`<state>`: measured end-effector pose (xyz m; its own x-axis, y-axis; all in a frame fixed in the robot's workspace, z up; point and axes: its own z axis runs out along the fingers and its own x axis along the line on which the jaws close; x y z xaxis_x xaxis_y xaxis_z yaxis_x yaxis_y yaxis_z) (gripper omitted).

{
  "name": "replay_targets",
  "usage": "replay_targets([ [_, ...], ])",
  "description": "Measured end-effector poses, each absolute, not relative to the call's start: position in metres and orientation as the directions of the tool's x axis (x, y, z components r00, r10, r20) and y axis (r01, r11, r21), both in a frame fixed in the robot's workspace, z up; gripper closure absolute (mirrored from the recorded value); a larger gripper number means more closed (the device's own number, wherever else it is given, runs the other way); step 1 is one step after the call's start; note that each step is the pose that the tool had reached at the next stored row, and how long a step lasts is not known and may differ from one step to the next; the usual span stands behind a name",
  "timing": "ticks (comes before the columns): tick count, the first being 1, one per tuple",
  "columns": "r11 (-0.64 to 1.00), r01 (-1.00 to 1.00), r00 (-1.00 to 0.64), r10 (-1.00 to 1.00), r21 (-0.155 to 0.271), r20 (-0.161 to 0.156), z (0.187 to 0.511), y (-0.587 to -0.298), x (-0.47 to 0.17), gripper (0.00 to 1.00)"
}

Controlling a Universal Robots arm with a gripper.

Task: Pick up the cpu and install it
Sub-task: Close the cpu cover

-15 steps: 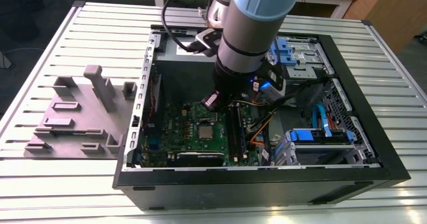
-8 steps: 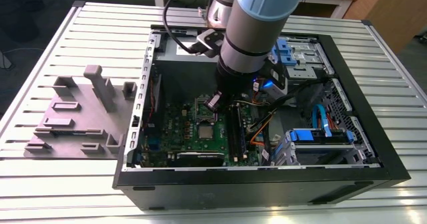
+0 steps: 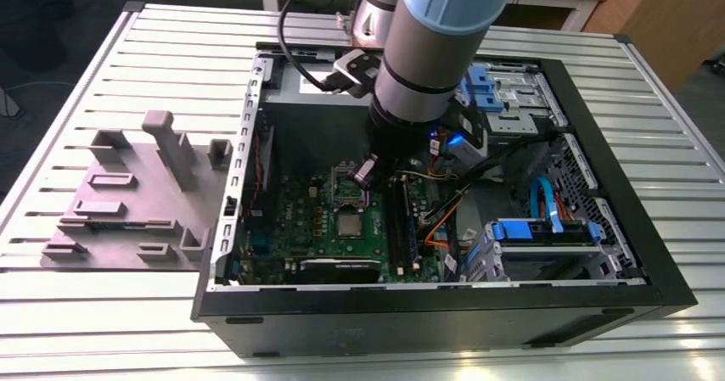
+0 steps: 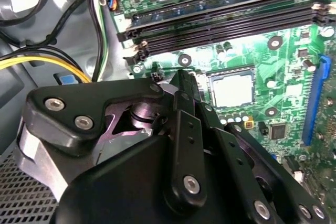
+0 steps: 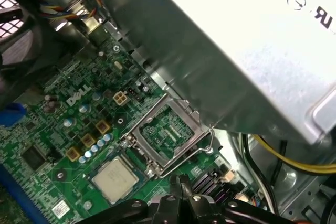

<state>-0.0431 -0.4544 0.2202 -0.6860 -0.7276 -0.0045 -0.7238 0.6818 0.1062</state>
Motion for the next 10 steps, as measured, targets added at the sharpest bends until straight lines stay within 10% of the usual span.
replay_targets([
  [10, 0.680, -0.726, -0.684, -0.729, 0.105, -0.008, 0.209, -0.445, -0.043, 0.90],
])
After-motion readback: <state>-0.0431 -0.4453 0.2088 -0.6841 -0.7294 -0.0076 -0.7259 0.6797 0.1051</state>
